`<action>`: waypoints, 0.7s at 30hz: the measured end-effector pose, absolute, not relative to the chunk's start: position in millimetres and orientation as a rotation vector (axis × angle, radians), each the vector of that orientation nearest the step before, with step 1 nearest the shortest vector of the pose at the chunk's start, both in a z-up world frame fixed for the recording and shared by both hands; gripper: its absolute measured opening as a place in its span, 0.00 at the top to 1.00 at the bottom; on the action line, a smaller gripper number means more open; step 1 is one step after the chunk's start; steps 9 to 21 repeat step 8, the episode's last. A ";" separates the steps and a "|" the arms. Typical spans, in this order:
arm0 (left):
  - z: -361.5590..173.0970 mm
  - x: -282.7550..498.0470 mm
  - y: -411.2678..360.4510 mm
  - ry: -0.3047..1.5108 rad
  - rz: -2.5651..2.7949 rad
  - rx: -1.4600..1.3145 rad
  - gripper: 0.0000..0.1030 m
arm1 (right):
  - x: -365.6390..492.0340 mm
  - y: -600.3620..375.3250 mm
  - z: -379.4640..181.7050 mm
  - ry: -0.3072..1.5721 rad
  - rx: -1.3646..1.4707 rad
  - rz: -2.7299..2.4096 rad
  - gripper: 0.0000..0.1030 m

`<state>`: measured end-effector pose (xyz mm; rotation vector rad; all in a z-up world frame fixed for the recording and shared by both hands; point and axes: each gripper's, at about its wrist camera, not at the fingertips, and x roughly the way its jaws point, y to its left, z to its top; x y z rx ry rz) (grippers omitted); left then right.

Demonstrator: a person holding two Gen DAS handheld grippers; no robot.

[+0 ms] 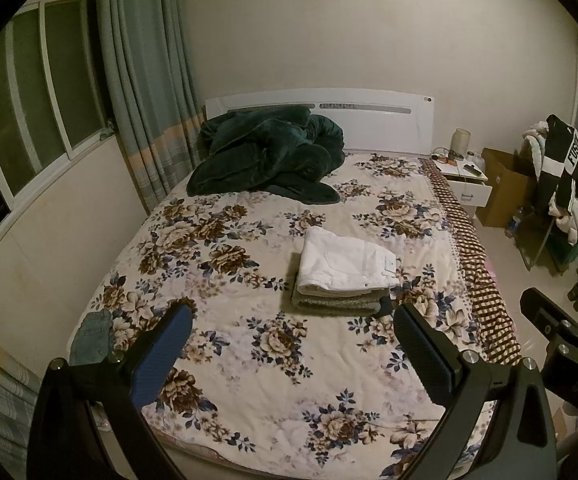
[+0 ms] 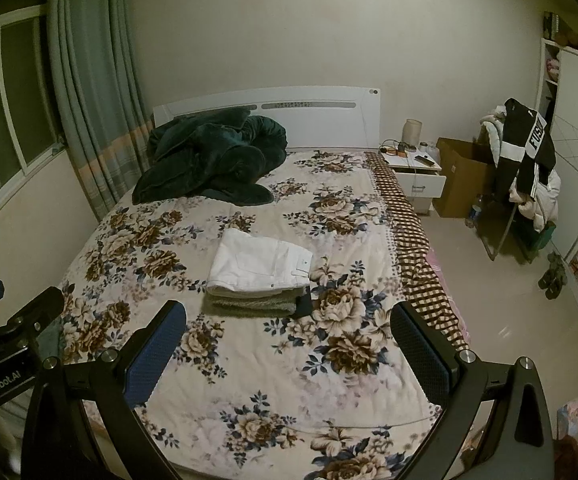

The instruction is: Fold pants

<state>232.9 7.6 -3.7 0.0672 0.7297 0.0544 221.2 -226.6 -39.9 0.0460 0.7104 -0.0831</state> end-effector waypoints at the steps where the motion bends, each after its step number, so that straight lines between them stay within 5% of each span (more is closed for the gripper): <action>1: -3.8 233.1 8.3 0.731 0.054 0.068 0.00 | 222.0 -226.0 -39.6 0.710 0.048 -0.083 0.00; 21: -4.8 231.2 8.0 0.725 0.051 0.060 0.00 | 222.0 -225.7 -41.3 0.719 0.046 -0.076 0.00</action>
